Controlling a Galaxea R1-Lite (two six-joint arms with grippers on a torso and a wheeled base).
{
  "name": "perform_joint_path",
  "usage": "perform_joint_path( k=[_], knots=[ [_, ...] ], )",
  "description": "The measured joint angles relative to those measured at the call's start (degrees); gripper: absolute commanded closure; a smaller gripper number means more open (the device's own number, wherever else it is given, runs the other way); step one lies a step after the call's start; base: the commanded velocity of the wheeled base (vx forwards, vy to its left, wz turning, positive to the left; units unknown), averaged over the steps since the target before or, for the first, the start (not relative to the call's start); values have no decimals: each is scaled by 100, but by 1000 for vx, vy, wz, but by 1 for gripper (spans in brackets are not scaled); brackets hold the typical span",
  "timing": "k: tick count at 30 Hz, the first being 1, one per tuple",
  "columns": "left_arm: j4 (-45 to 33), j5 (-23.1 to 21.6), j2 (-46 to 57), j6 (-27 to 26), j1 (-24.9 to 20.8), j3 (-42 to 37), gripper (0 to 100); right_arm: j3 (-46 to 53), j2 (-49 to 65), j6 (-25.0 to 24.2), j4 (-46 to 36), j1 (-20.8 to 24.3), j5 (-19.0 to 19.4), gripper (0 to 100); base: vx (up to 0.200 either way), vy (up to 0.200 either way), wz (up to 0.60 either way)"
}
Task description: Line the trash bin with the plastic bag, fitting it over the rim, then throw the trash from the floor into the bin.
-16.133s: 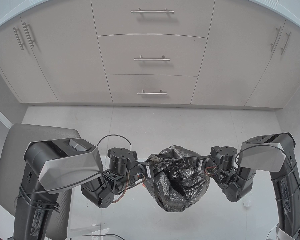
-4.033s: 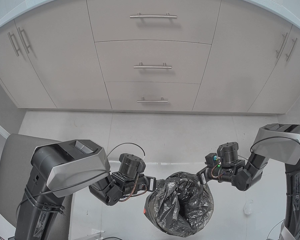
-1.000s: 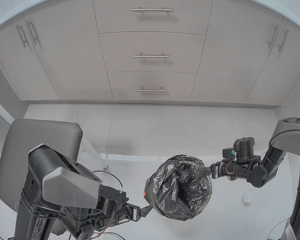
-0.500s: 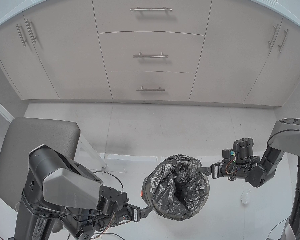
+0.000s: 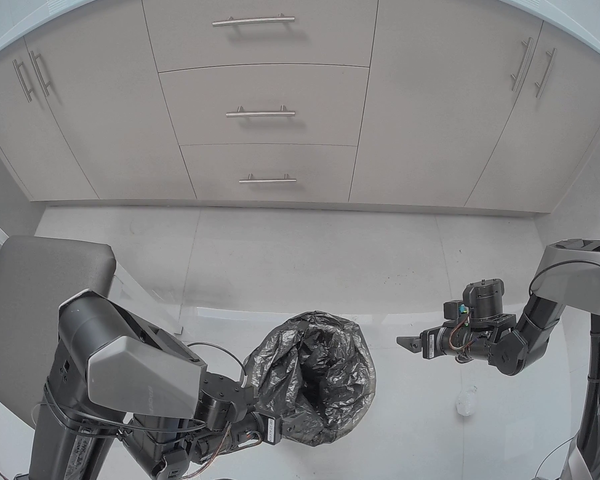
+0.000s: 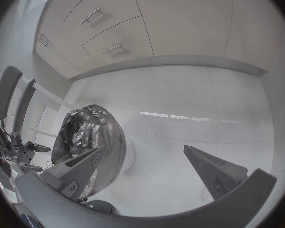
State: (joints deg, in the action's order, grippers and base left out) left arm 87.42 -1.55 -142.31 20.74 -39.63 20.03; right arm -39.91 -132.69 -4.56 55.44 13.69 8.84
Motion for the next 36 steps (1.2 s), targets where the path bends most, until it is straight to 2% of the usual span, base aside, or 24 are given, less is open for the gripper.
perform_joint_path(
  k=[9, 15, 21, 27, 36],
  knots=[
    [2, -4, -33, -2, 0, 4, 0, -7, -41, 5, -2, 0, -2, 0, 0, -200, 0],
    [13, 0, -20, -5, -2, -7, 0, -57, -101, 11, -27, -11, -28, 0, 0, 0, 0],
    [9, 5, -72, -13, -16, 26, 0, -418, -217, -69, -144, -210, -266, 0, 0, 0, 0],
    [11, -23, -157, 6, 2, 98, 0, -1362, -328, -324, -724, -410, -424, 0, 0, 0, 0],
    [9, -45, -251, 17, 16, 155, 0, -3524, -750, -371, -1853, -510, -718, 0, 0, 0, 0]
  ],
)
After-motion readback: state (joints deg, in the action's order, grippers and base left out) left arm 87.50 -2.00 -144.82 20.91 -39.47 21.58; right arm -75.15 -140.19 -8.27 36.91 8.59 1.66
